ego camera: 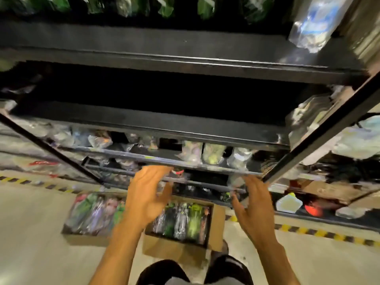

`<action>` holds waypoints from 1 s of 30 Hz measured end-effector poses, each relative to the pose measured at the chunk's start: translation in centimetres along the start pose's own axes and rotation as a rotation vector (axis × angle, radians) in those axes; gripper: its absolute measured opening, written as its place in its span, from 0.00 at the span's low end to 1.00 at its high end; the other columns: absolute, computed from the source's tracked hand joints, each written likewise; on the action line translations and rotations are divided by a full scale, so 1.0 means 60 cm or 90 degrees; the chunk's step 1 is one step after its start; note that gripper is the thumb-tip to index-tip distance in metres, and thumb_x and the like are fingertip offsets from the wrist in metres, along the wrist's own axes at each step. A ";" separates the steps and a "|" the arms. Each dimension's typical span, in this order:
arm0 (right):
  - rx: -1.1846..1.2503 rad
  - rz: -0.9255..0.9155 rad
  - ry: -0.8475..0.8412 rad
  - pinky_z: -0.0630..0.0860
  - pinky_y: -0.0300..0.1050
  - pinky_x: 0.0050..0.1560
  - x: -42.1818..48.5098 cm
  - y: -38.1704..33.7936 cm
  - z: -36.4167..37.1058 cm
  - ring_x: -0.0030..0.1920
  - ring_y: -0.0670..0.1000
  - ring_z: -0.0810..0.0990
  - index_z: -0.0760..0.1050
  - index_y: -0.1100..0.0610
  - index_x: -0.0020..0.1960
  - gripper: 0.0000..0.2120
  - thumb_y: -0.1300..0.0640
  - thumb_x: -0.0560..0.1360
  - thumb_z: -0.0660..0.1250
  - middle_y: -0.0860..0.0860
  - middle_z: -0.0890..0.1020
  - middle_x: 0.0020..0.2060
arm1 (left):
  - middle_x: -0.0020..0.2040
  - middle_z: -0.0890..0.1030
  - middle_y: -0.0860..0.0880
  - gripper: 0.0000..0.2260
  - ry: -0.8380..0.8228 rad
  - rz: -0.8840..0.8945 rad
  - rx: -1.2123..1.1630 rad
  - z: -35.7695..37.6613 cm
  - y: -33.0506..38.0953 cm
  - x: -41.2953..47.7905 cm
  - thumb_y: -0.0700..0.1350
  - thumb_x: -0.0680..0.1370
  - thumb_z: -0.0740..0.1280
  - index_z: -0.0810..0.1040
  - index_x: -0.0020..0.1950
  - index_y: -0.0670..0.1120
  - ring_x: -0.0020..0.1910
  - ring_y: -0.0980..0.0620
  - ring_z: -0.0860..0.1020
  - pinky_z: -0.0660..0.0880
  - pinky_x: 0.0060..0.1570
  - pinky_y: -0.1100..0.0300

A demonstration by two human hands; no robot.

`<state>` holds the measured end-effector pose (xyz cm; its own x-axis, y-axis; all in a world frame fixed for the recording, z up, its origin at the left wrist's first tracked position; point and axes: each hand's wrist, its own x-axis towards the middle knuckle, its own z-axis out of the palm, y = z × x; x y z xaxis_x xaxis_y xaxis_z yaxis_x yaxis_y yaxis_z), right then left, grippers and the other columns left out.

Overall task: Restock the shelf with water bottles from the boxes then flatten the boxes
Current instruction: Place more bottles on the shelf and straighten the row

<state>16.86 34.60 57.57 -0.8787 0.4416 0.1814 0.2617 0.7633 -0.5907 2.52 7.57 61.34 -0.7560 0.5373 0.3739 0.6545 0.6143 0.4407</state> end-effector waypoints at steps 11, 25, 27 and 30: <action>0.045 0.158 -0.131 0.75 0.50 0.65 -0.351 -0.142 0.192 0.66 0.53 0.75 0.68 0.45 0.71 0.24 0.38 0.78 0.66 0.47 0.76 0.65 | 0.64 0.82 0.47 0.23 -0.200 -0.147 -0.070 -0.009 -0.219 -0.359 0.55 0.78 0.66 0.80 0.67 0.43 0.63 0.44 0.80 0.77 0.64 0.49; 0.057 0.220 -0.311 0.71 0.39 0.61 -0.339 -0.016 0.440 0.62 0.54 0.76 0.73 0.52 0.69 0.24 0.50 0.76 0.75 0.52 0.80 0.62 | 0.73 0.76 0.47 0.30 -0.429 -0.315 0.032 0.151 -0.295 -0.512 0.63 0.78 0.59 0.74 0.75 0.48 0.70 0.44 0.75 0.73 0.67 0.48; 0.034 0.239 -0.341 0.73 0.48 0.62 -0.325 0.034 0.521 0.65 0.55 0.73 0.68 0.55 0.75 0.31 0.48 0.77 0.74 0.55 0.77 0.67 | 0.74 0.75 0.48 0.33 -0.455 -0.384 0.012 0.218 -0.340 -0.512 0.64 0.76 0.58 0.71 0.77 0.50 0.72 0.46 0.72 0.71 0.68 0.52; 0.002 0.258 -0.356 0.76 0.57 0.64 -0.312 0.120 0.662 0.69 0.63 0.73 0.64 0.59 0.78 0.36 0.45 0.77 0.72 0.60 0.73 0.71 | 0.76 0.73 0.47 0.32 -0.451 -0.492 -0.079 0.358 -0.433 -0.513 0.60 0.76 0.62 0.69 0.78 0.48 0.74 0.46 0.70 0.66 0.69 0.56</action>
<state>19.33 13.12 18.71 -0.7855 0.3820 -0.4868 0.6131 0.5871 -0.5286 8.95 -12.53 20.86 -0.7638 0.2644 -0.5889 -0.0389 0.8917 0.4509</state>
